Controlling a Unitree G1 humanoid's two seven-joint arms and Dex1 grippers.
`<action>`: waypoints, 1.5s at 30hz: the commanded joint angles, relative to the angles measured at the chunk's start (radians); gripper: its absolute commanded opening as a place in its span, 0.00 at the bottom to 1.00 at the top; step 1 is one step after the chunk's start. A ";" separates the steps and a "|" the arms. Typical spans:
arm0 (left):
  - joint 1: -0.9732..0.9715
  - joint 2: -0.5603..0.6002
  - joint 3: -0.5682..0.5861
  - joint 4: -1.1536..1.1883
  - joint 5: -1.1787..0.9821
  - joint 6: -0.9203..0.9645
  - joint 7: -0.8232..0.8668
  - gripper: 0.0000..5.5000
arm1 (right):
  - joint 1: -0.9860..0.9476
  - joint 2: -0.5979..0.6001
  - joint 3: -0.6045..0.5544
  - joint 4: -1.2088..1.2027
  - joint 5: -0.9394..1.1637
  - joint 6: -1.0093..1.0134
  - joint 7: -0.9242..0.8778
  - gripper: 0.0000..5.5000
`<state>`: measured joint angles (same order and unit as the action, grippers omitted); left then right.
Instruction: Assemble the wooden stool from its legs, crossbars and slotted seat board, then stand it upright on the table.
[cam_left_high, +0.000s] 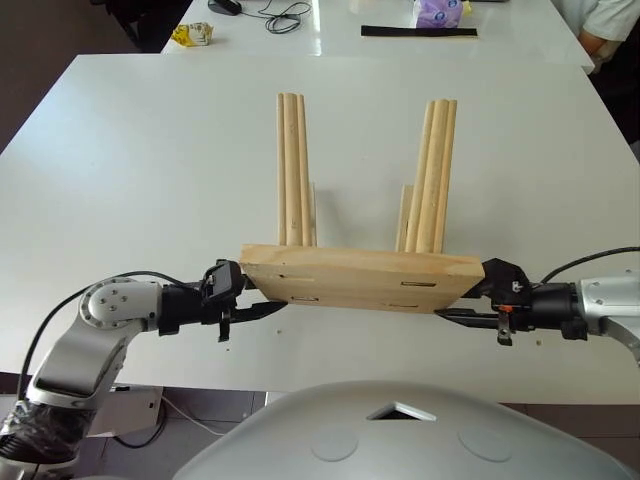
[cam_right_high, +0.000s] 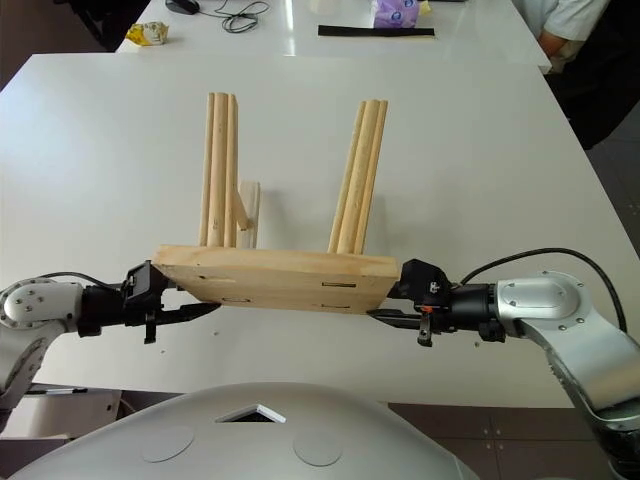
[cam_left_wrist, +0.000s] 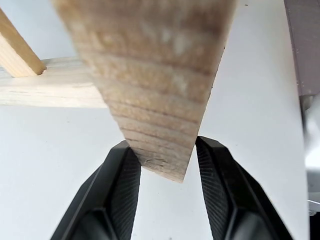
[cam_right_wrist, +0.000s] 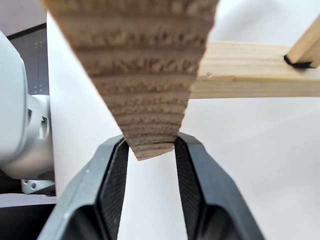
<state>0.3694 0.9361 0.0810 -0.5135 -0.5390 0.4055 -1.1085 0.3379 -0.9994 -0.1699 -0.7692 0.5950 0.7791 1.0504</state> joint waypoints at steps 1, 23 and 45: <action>-0.011 0.099 0.186 -0.223 -0.384 0.307 0.087 0.30 | -0.034 -0.083 -0.220 -0.051 0.454 0.234 0.032 0.25; -0.071 0.781 0.337 0.146 -1.433 0.796 -0.153 0.30 | -0.116 -0.880 -0.210 0.546 1.377 0.481 0.213 0.25; -0.407 0.456 0.009 0.208 -1.433 0.757 0.323 0.30 | -0.428 -0.513 0.081 0.497 1.377 0.434 -0.252 0.25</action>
<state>-0.0224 1.4063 0.0652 -0.2980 -1.9610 1.1682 -0.8321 -0.0503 -1.5190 -0.0786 -0.2382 1.9621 1.1954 0.8222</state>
